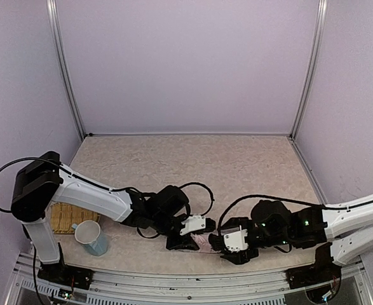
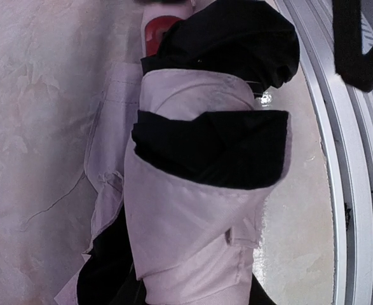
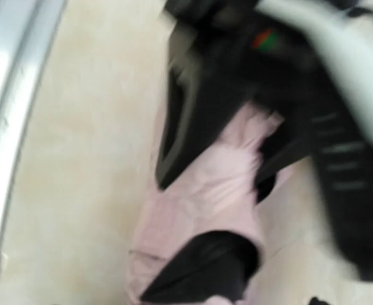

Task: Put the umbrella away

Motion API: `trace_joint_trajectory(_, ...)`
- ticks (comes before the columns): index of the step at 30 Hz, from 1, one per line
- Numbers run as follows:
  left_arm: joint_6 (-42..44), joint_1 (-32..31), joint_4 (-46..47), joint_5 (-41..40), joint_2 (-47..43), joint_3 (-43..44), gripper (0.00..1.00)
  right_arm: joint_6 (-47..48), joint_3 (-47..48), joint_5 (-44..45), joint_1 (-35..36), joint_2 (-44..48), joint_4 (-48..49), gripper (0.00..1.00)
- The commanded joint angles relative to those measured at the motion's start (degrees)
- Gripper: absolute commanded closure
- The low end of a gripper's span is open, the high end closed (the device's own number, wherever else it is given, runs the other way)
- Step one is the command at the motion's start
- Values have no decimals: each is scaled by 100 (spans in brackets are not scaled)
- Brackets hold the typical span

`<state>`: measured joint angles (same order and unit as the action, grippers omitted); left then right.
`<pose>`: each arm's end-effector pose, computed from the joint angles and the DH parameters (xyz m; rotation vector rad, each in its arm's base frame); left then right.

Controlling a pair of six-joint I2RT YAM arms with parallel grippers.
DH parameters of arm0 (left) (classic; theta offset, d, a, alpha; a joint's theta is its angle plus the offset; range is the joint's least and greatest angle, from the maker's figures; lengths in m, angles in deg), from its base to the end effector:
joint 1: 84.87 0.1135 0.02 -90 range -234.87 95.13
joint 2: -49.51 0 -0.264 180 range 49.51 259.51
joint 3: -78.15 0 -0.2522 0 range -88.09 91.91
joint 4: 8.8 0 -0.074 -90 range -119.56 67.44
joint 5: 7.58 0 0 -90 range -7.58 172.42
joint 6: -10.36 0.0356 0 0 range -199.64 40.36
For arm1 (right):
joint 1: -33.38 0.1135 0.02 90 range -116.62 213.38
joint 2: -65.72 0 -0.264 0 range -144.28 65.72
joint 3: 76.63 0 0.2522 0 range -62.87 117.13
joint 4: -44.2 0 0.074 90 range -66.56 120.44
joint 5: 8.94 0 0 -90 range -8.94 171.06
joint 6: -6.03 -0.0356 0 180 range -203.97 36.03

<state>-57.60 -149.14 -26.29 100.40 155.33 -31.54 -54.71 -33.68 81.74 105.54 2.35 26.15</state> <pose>0.1473 -0.3310 0.1349 1.8534 1.7782 -0.6877 0.0690 0.2129 0.1933 -1.7538 1.4433 0.3884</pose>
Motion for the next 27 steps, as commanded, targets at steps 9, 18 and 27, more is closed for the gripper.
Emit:
trace_joint_trajectory(9, 139, 252, -1464, 623, 709, 31, 90, 265, 435, 1622, 202, -2098, -14, 16)
trace_joint_trajectory(18, 230, 374, -1667, 1094, 839, 200, 90, 309, 702, 1577, 193, -2620, -122, 60)
trace_joint_trajectory(27, -104, 705, -523, 1195, 76, -328, 62, 13, 847, 989, -9, -2454, -713, 100)
